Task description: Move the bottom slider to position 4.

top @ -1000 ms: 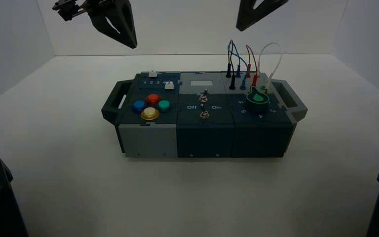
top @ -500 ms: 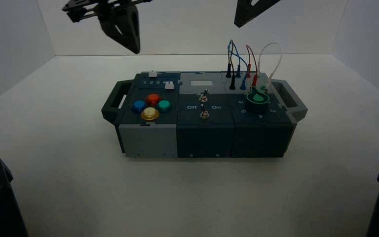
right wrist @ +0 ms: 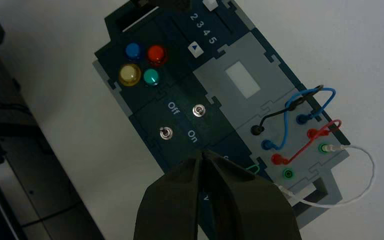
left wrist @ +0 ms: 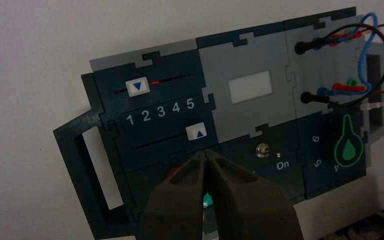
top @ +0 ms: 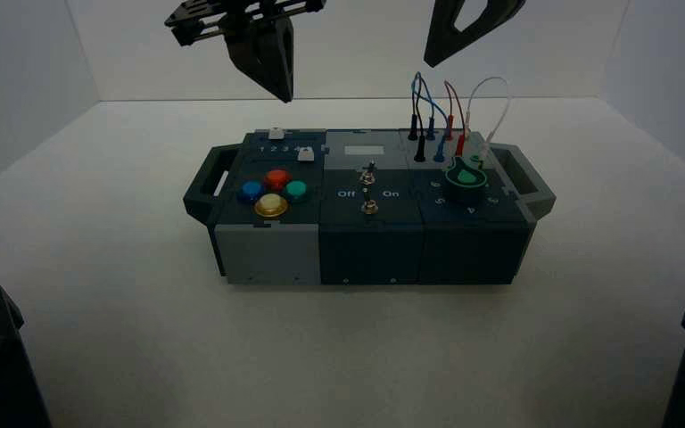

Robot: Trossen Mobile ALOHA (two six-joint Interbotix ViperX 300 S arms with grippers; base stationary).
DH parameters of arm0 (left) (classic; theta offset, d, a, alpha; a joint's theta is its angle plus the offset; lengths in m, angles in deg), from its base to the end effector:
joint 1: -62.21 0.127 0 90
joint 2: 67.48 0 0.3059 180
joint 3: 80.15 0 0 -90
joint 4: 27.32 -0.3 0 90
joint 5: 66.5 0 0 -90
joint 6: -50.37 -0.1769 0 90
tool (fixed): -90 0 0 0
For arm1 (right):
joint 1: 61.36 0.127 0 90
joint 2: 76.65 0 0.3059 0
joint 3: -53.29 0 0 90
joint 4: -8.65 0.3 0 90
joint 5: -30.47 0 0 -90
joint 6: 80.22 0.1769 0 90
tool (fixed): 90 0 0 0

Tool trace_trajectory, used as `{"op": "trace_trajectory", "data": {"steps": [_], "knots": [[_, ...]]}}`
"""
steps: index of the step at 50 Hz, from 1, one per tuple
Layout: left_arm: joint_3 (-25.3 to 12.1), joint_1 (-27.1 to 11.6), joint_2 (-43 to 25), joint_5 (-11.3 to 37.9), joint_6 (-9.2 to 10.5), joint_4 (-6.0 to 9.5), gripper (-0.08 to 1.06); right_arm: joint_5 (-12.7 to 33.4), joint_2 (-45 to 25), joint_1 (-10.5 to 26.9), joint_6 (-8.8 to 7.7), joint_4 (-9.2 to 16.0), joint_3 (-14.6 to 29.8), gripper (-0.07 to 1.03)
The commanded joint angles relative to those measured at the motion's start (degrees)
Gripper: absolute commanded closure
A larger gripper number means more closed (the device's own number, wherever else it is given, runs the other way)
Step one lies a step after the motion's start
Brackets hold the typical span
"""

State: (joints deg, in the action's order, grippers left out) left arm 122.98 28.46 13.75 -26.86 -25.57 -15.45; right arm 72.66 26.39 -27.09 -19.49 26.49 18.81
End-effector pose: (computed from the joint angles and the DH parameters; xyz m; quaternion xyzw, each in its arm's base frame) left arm 0.2853 -0.2185 0.1050 -0.0247 0.6114 -0.1674 0.7730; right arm 0.2199 0.1939 0.1622 -0.2081 0.4558 0.4022 0.7663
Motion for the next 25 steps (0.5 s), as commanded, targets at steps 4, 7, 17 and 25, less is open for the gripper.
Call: {"op": "trace_trajectory", "data": {"steps": [4, 7, 17, 25], "knots": [[-1.14, -0.18, 0.79, -0.18, 0.18, 0.53, 1.01, -1.67, 0.44, 0.18, -1.76, 0.0, -0.09, 0.98], [-1.05, -0.26, 0.7, -0.09, 0.18, 0.62, 1.01, -2.29, 0.44, 0.09, -2.02, 0.09, -0.53, 0.98], [-1.05, -0.62, 0.7, -0.09, 0.18, 0.97, 1.01, -3.69, 0.7, 0.18, -2.02, 0.26, -1.93, 0.98], [-1.32, -1.14, 0.53, -0.09, 0.18, 1.05, 1.01, -4.48, 1.41, 0.09, -2.02, 0.44, -3.16, 0.98]]}}
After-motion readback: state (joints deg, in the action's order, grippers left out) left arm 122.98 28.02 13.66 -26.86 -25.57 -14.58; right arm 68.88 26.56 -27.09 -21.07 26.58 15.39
